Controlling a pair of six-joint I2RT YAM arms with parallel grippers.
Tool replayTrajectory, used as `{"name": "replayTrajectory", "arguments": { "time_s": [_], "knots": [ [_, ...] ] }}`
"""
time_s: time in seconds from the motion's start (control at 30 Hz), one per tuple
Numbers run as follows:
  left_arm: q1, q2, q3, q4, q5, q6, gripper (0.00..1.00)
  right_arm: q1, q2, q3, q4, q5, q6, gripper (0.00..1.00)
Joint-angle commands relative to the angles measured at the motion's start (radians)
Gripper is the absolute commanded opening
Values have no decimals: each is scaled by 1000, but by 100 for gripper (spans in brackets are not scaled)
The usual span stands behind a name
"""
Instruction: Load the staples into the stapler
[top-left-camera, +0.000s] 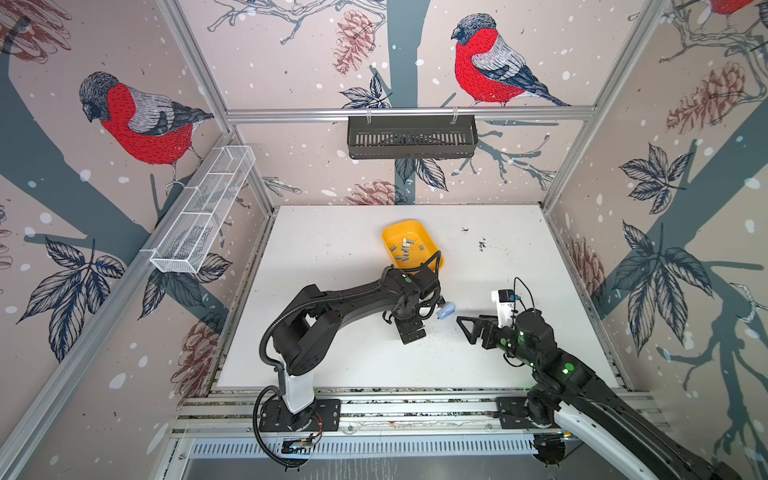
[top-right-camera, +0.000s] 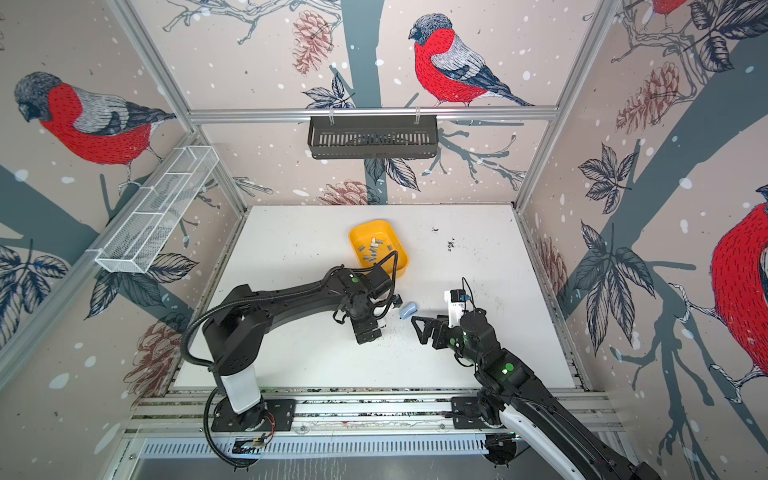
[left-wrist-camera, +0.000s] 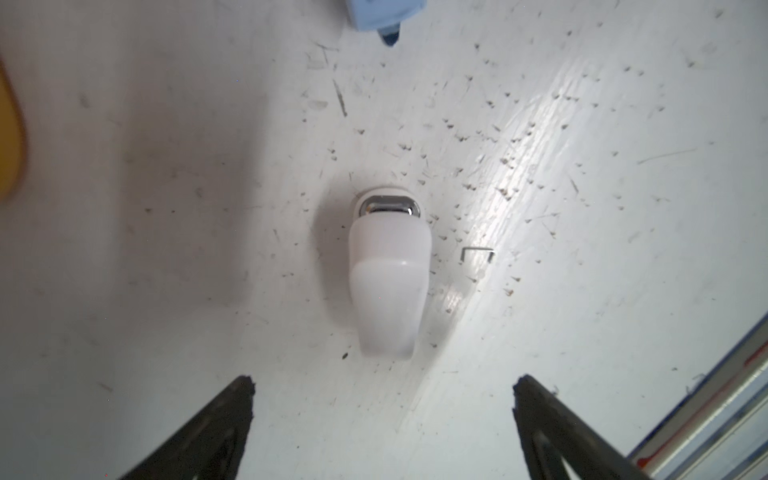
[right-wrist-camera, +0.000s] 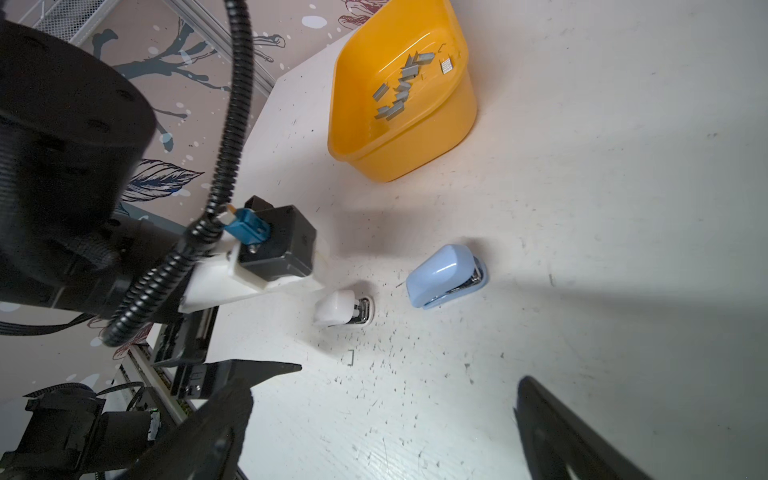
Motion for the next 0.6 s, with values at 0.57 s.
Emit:
{"name": "replayTrajectory", "arguments": {
  "time_s": [0.57],
  "knots": [
    [147, -681, -498, 711, -283, -380, 97, -10, 170, 135, 176, 243, -122, 100]
  ]
}}
